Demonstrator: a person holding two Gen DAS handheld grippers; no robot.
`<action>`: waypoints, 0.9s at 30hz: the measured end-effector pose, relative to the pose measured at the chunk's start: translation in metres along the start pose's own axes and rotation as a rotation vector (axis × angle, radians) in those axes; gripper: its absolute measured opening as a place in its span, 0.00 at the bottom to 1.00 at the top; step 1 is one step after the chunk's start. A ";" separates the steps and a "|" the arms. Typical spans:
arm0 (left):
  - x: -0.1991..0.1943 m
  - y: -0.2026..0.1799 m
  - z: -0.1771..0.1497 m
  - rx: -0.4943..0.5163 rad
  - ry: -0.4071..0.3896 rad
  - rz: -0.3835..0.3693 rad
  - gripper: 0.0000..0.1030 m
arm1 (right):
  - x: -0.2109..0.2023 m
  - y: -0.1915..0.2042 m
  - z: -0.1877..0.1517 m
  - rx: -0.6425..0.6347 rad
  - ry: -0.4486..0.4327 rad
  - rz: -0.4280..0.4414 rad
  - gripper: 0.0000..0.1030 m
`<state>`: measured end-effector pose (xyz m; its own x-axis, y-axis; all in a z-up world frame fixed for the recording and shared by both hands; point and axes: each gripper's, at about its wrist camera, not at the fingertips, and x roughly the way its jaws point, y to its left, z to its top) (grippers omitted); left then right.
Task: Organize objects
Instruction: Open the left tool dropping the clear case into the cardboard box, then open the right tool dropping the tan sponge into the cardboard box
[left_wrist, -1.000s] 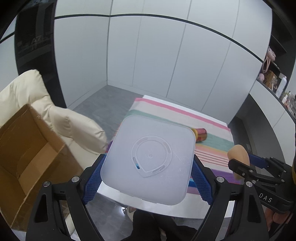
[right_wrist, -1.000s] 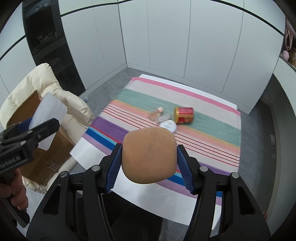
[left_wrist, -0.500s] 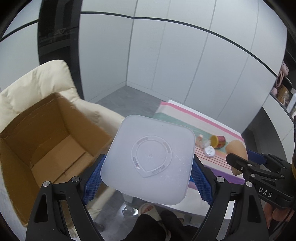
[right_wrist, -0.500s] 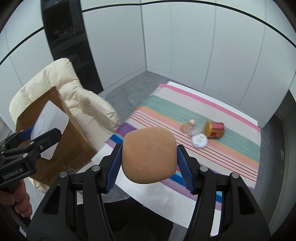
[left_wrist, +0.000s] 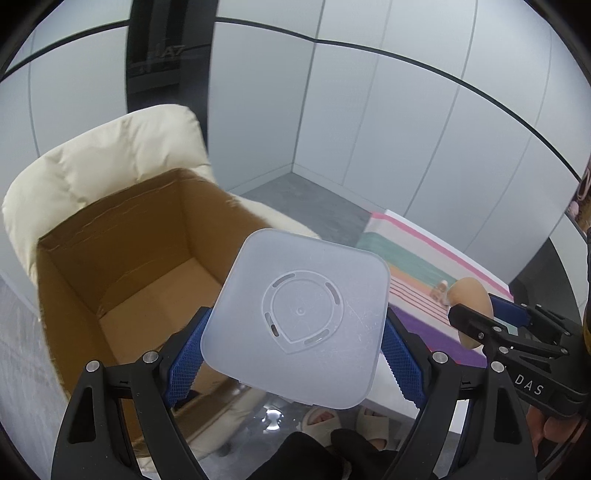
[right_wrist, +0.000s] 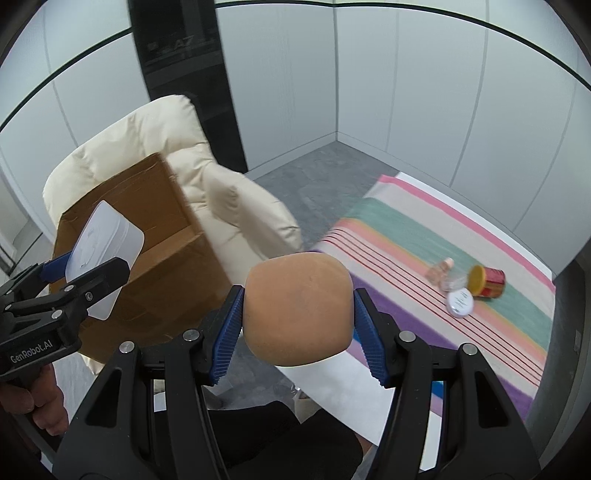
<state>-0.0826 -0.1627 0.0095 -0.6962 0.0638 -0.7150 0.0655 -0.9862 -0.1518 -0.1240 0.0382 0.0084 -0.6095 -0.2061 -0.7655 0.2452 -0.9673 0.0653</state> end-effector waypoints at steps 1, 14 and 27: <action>-0.001 0.005 0.000 -0.004 0.000 0.006 0.86 | 0.001 0.005 0.001 -0.006 -0.001 0.006 0.59; -0.013 0.064 -0.007 -0.068 -0.007 0.115 0.86 | 0.012 0.068 0.013 -0.091 -0.012 0.079 0.59; -0.044 0.125 -0.021 -0.153 -0.050 0.229 1.00 | 0.026 0.132 0.021 -0.160 -0.006 0.147 0.60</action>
<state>-0.0289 -0.2855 0.0080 -0.6850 -0.1699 -0.7084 0.3299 -0.9394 -0.0937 -0.1238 -0.0977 0.0103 -0.5630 -0.3447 -0.7511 0.4482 -0.8910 0.0729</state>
